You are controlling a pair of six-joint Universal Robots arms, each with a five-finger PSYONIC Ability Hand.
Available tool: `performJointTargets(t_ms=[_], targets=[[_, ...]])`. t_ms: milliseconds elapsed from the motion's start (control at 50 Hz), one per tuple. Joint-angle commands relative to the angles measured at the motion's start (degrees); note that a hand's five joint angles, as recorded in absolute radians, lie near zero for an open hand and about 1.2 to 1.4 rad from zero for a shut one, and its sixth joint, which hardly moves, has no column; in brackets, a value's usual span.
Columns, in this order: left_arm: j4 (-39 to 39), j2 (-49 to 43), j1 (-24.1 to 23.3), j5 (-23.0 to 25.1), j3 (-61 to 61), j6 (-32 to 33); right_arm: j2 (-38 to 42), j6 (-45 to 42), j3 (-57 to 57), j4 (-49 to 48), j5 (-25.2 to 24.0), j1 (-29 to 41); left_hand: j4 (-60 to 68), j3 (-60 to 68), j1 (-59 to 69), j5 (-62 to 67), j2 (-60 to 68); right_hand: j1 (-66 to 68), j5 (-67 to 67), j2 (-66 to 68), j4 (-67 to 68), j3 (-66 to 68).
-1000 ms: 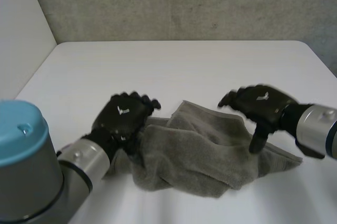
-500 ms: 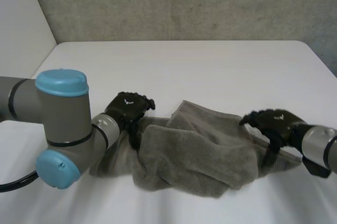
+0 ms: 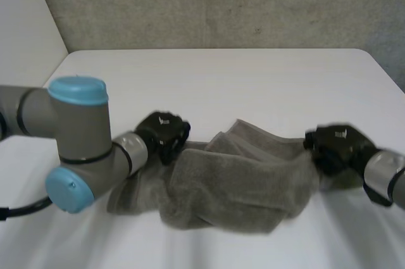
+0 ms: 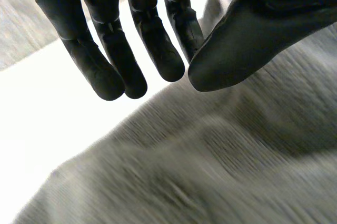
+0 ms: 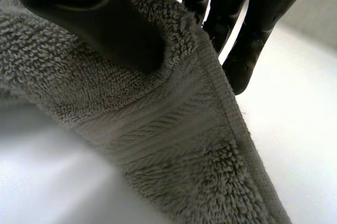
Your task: Fold the towel.
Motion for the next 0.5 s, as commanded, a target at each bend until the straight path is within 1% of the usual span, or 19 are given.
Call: performJointTargets(t_ms=[20,40,60,100,140,160,200,220,260,280,300,320,340,360,380,420,440,480,500], targets=[[7.2,6.21,2.71,-8.78,10.38,-4.22,-8.11,7.25,-12.93,-14.57,1.56,6.58,-6.84,-8.15,-3.86,-14.98,-6.86,3.67,3.86,4.9,3.2,3.62],[11.76,8.22,3.25,-11.07,11.18,-6.15,-9.17,8.48,-13.73,-20.98,2.96,7.37,-6.84,-8.15,-3.86,-14.98,-6.86,3.67,3.86,4.9,3.2,3.62],[11.8,8.24,3.25,-11.09,11.18,-6.17,-9.18,8.5,-13.73,-21.04,2.97,7.38,-6.84,-8.15,-3.86,-14.98,-6.86,3.67,3.86,4.9,3.2,3.62],[20.64,14.1,4.04,-14.16,10.14,-10.46,-9.97,10.16,-15.31,-32.33,7.43,9.21,-6.84,-8.15,-3.86,-14.98,-6.86,3.67,3.86,4.9,3.2,3.62],[23.81,16.83,4.48,-14.52,9.0,-12.39,-9.71,10.25,-16.53,-33.34,9.11,10.18,-6.84,-8.15,-3.86,-14.98,-6.86,3.67,3.86,4.9,3.2,3.62],[23.84,16.86,4.48,-14.52,8.99,-12.41,-9.71,10.25,-16.55,-33.35,9.12,10.19,-6.84,-8.15,-3.86,-14.98,-6.86,3.67,3.86,4.9,3.2,3.62],[25.07,20.44,5.09,-14.0,4.97,-14.25,-8.32,10.17,-20.83,-27.5,10.18,10.89,-6.84,-8.15,-3.86,-14.98,-6.86,3.67,3.86,4.9,3.2,3.62],[25.07,20.46,5.1,-13.99,4.94,-14.26,-8.31,10.17,-20.85,-27.46,10.18,10.89,-6.84,-8.15,-3.86,-14.98,-6.86,3.67,3.86,4.9,3.2,3.62],[24.03,21.25,5.01,-12.16,0.83,-14.43,-4.02,9.9,-24.35,-16.79,9.13,11.24,-6.84,-8.15,-3.86,-14.98,-6.86,3.67,3.86,4.9,3.2,3.62],[24.02,21.25,5.01,-12.15,0.81,-14.43,-4.0,9.9,-24.37,-16.74,9.12,11.24,-6.84,-8.15,-3.86,-14.98,-6.86,3.67,3.86,4.9,3.2,3.62],[22.98,21.16,4.92,-11.1,-1.1,-14.43,-2.35,9.55,-25.24,-12.21,8.6,11.85,-6.84,-8.15,-3.86,-14.98,-6.86,3.67,3.86,4.9,3.2,3.62],[22.96,21.16,4.92,-11.09,-1.12,-14.43,-2.33,9.55,-25.25,-12.17,8.6,11.86,-6.84,-8.15,-3.86,-14.98,-6.86,3.67,3.86,4.9,3.2,3.62],[21.49,20.81,4.66,-10.14,-3.03,-14.35,-1.63,8.77,-24.99,-8.51,8.34,12.64,-12.81,-14.13,-9.84,-20.95,-12.84,3.67,3.86,4.9,3.2,3.62],[20.08,20.29,4.48,-9.17,-4.88,-14.26,-1.45,7.72,-24.29,-6.12,8.16,13.35,-22.86,-24.18,-19.89,-31.01,-22.89,3.67,3.86,4.9,3.2,3.62],[20.06,20.28,4.48,-9.16,-4.9,-14.26,-1.45,7.71,-24.28,-6.1,8.16,13.35,-22.97,-24.28,-19.99,-31.11,-22.99,3.67,3.86,4.9,3.2,3.62],[18.58,16.7,4.22,-7.76,-7.79,-14.08,-1.36,4.99,-20.61,-5.48,7.89,13.88,-31.5,-32.82,-28.53,-39.64,-31.53,3.67,3.86,4.9,3.2,3.62],[18.57,16.68,4.22,-7.75,-7.8,-14.08,-1.36,4.98,-20.59,-5.49,7.89,13.88,-31.54,-32.86,-28.57,-39.69,-31.57,3.67,3.86,4.9,3.2,3.62],[17.78,12.66,4.13,-7.58,-8.5,-14.08,-2.24,2.44,-16.48,-5.49,7.81,13.7,-45.77,-47.09,-42.8,-53.91,-45.79,3.67,3.86,4.9,3.2,3.62],[17.78,12.64,4.13,-7.58,-8.5,-14.08,-2.24,2.43,-16.46,-5.49,7.81,13.7,-45.84,-47.16,-42.87,-53.98,-45.87,3.67,3.86,4.9,3.2,3.62]])
